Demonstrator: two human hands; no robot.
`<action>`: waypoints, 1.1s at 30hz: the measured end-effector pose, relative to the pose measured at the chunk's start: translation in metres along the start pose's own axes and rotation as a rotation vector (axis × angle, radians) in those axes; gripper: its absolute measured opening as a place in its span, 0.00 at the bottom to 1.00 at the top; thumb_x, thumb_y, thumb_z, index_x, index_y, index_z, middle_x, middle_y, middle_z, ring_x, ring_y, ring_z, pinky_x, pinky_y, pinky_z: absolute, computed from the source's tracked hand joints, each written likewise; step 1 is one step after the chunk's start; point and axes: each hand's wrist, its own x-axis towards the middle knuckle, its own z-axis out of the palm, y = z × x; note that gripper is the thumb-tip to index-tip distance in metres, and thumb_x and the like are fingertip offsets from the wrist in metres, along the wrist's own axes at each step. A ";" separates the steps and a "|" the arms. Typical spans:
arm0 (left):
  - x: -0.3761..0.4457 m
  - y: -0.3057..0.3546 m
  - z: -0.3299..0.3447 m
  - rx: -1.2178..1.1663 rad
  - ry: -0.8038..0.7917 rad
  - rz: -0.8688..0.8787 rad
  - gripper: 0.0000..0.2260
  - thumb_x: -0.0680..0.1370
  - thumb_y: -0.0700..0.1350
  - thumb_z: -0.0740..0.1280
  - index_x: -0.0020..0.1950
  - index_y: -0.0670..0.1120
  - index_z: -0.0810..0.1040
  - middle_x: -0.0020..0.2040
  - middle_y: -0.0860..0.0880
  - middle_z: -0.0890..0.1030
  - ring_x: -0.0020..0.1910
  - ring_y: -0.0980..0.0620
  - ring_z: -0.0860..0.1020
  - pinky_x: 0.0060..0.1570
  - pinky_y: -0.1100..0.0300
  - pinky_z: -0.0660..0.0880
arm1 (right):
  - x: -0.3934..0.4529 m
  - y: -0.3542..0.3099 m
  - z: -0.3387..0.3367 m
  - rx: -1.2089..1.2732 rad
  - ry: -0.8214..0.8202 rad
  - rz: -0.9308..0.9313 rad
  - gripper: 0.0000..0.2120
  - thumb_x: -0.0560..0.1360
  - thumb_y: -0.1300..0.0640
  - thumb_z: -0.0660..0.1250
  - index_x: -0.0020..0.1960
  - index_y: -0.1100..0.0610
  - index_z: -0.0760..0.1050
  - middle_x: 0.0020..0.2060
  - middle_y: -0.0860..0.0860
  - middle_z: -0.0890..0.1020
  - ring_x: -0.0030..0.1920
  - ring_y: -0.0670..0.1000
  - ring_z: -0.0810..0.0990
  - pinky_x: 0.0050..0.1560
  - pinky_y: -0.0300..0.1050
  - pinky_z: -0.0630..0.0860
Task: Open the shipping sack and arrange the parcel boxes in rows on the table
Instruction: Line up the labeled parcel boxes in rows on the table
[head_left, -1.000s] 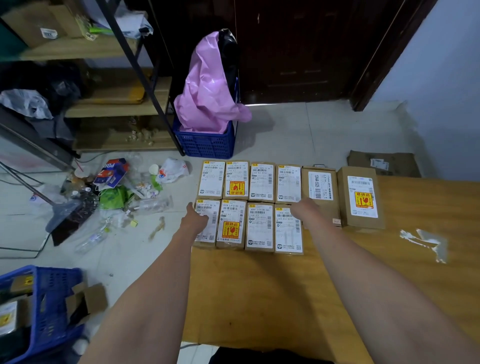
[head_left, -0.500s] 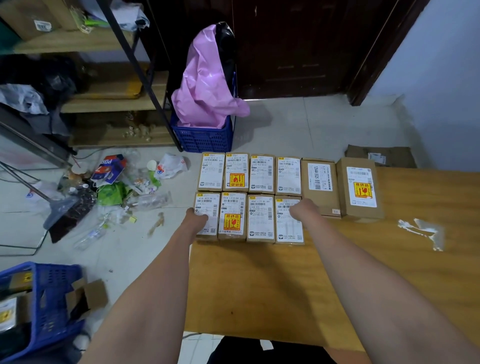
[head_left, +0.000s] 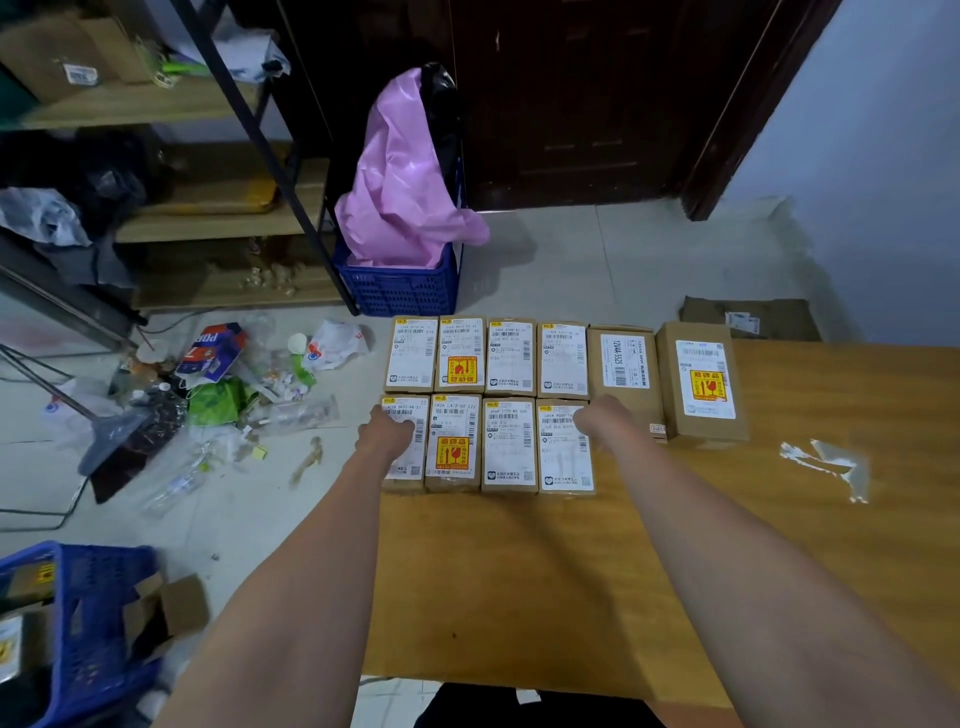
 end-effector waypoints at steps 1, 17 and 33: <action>0.000 0.002 0.000 -0.002 -0.007 -0.006 0.28 0.74 0.50 0.63 0.73 0.46 0.64 0.69 0.39 0.72 0.66 0.37 0.71 0.66 0.42 0.70 | 0.000 0.000 -0.001 -0.003 -0.014 -0.005 0.18 0.77 0.64 0.57 0.65 0.63 0.71 0.48 0.55 0.77 0.41 0.53 0.76 0.40 0.44 0.74; 0.000 -0.003 0.003 -0.042 -0.004 -0.030 0.27 0.77 0.46 0.63 0.75 0.43 0.61 0.71 0.40 0.70 0.67 0.38 0.71 0.66 0.42 0.70 | 0.008 -0.002 -0.003 -0.005 -0.038 -0.005 0.20 0.79 0.61 0.58 0.70 0.63 0.67 0.61 0.58 0.77 0.47 0.55 0.78 0.52 0.47 0.79; -0.032 0.115 0.062 0.250 0.063 0.315 0.29 0.79 0.47 0.63 0.79 0.48 0.57 0.76 0.39 0.61 0.73 0.36 0.62 0.68 0.40 0.67 | 0.033 0.037 -0.076 0.197 0.204 -0.028 0.15 0.77 0.63 0.63 0.63 0.63 0.74 0.59 0.58 0.79 0.57 0.58 0.79 0.42 0.43 0.72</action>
